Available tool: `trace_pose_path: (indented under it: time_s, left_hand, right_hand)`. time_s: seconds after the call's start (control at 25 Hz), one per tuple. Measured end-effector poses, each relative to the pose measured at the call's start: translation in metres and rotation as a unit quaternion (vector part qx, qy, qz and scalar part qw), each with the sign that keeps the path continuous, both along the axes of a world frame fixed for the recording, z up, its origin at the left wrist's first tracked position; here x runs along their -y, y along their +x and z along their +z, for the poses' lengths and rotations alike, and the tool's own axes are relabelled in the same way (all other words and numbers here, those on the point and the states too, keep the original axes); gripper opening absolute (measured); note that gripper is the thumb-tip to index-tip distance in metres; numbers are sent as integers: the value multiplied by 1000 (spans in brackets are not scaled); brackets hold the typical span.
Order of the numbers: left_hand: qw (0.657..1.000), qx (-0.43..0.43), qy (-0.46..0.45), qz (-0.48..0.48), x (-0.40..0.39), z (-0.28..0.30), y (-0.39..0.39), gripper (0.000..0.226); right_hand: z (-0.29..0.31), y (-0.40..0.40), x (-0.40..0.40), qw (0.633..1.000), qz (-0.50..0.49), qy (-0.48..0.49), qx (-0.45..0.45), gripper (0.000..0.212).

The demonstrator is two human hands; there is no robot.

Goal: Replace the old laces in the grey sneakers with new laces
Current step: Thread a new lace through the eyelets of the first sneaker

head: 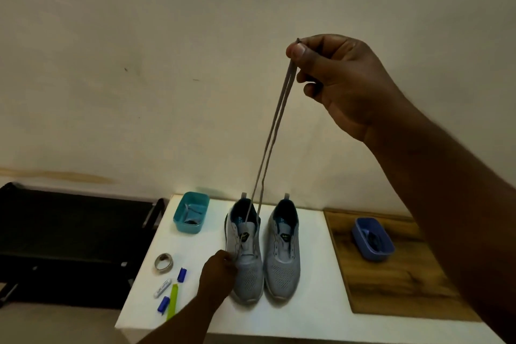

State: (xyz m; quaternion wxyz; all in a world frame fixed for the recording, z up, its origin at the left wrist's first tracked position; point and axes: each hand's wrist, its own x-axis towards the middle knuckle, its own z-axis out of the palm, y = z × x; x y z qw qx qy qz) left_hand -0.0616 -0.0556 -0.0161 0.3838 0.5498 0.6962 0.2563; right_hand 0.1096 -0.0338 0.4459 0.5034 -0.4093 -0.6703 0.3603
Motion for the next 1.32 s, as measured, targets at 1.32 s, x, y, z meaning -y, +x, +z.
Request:
trace_pose_path:
  time_s: [1.32]
  left_hand:
    - [996,-64,49,49,-1,9,11,12]
  right_hand:
    - [2,0,-3,998,37,21,-44,9]
